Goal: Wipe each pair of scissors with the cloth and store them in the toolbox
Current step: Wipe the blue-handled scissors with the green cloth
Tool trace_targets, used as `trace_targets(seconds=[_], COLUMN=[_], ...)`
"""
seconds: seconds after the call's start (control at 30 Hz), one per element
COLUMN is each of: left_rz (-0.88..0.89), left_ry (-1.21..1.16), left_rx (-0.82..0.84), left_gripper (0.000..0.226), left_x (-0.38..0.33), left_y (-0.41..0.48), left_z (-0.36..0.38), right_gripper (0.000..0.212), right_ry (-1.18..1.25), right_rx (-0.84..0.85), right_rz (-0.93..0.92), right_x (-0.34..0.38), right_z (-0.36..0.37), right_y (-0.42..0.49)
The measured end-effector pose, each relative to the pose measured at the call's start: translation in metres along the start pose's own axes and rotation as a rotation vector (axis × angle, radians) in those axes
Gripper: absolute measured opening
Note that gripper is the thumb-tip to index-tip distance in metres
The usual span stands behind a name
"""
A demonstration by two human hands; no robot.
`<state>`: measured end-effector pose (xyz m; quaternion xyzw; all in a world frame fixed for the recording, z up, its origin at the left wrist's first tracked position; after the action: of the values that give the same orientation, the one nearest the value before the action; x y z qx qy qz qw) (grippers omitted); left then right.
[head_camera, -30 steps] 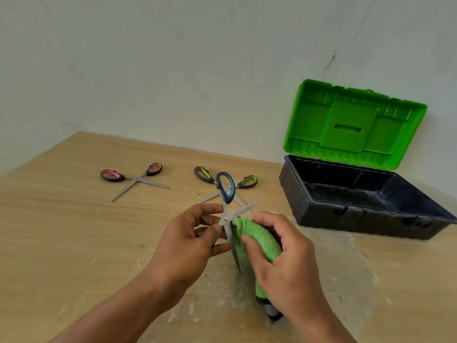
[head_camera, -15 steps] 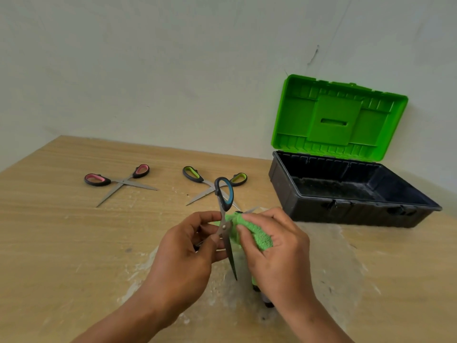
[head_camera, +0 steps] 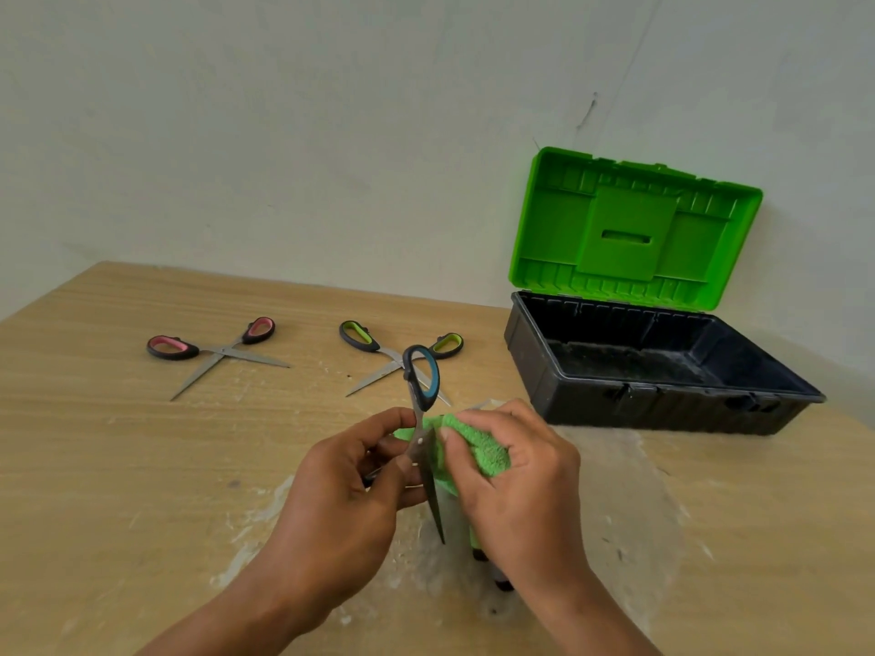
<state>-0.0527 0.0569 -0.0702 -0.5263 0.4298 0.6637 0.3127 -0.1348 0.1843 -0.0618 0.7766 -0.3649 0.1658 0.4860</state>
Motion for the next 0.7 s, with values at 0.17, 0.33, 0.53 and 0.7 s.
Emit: trace_targets(seconds=[0.17,0.33,0.53,0.7], left_rz=[0.011,-0.012,-0.085,-0.099], left_ry=[-0.013,-0.074,-0.163,-0.195], left_rx=[0.028,0.011,-0.083,-0.166], left_gripper=[0.05,0.046,0.04,0.033], left_x=[-0.004,-0.008,0.002,0.006], left_y=[-0.002,-0.002,0.003,0.008], left_z=[0.001,0.001,-0.006,-0.014], right_gripper=[0.021,0.017,0.01,0.018], right_ry=[0.004,0.021,0.07,0.072], right_rx=[-0.06,-0.079,-0.054,0.005], right_rz=[0.102,0.174,0.281,0.309], right_x=[-0.016,-0.022,-0.032,-0.035], right_z=[-0.009,-0.01,-0.013,-0.013], right_y=[0.01,0.012,0.015,0.014])
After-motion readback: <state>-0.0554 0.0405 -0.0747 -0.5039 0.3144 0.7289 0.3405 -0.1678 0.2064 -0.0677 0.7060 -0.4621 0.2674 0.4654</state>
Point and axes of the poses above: each hand's wrist, its own y-axis towards the middle knuckle, its own z-axis out of the palm, x = y × z, the point moved 4 cm from there along y, towards the middle knuckle, and after that the axes turned 9 degrees about z, right-handed, at the moved point
